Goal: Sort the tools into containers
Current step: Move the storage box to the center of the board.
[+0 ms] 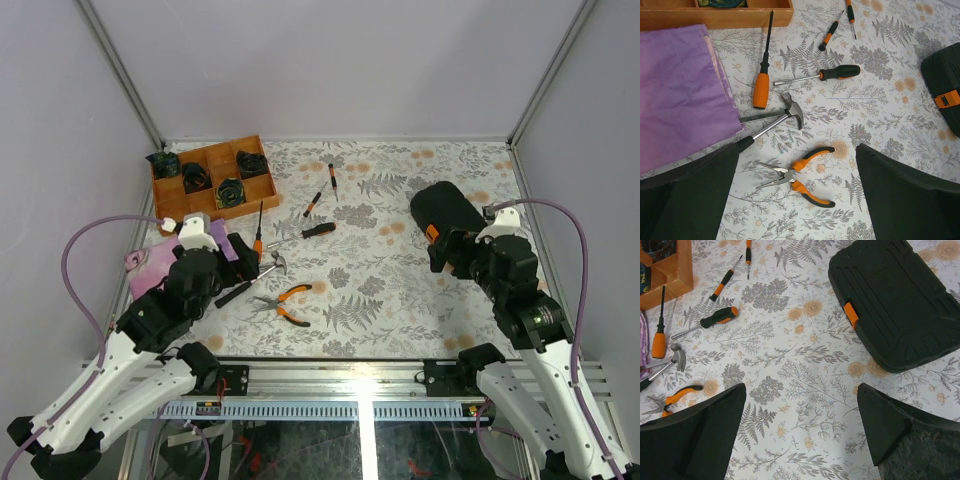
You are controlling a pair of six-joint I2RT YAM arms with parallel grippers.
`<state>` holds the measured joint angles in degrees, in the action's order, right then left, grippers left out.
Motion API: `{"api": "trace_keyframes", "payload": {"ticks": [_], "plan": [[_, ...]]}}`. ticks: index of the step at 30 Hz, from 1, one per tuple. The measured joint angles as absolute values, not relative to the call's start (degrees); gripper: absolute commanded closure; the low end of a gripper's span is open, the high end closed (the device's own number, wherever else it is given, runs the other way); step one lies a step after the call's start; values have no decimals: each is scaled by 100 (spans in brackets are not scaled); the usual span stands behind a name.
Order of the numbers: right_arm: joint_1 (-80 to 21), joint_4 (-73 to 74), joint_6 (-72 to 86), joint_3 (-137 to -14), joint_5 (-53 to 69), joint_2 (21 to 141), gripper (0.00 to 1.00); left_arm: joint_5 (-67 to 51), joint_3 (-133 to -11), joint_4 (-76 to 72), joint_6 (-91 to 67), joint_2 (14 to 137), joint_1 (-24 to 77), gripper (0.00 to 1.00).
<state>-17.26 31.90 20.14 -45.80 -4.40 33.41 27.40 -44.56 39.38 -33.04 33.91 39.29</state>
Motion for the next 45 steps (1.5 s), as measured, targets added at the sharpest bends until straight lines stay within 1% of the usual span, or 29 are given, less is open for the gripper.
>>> {"api": "trace_keyframes", "payload": {"ticks": [6,10,14,18,24,28,31,36,38,41,45], "plan": [[-1682,3280,2080,-4744,-414,3540,1,2665,-4532,3911,-3227,3476,3905,0],[-1671,3402,2169,-5028,-707,3804,1,2585,-4532,3909,-3205,3500,3889,0],[-1660,3555,2228,-5555,-1017,4383,1,2558,-4532,3905,-3190,3527,3887,0],[-1649,3546,2191,-5913,-1083,5035,1,2545,-4578,3894,-3129,3605,3887,0],[-1643,3420,2071,-6189,-757,6119,1,2547,-4615,3813,-3100,3743,3883,0],[-1573,3334,2038,-6250,-480,6578,1,2547,-4615,3795,-3074,3789,3883,0],[-1293,3186,2036,-6392,-154,6949,1,2556,-4617,3723,-3020,3835,3883,0],[-263,2526,2215,-6420,1081,7516,1,2596,-4628,3498,-2956,4032,3881,0],[27,2261,2314,-6420,1369,7693,1,2598,-4670,3378,-2926,4167,3879,0],[255,2023,2416,-6462,1476,7922,1,2615,-4733,3120,-2856,4436,3879,0],[469,1979,2491,-6845,1378,8460,1,2598,-4823,2976,-2751,4810,3854,0]]}}
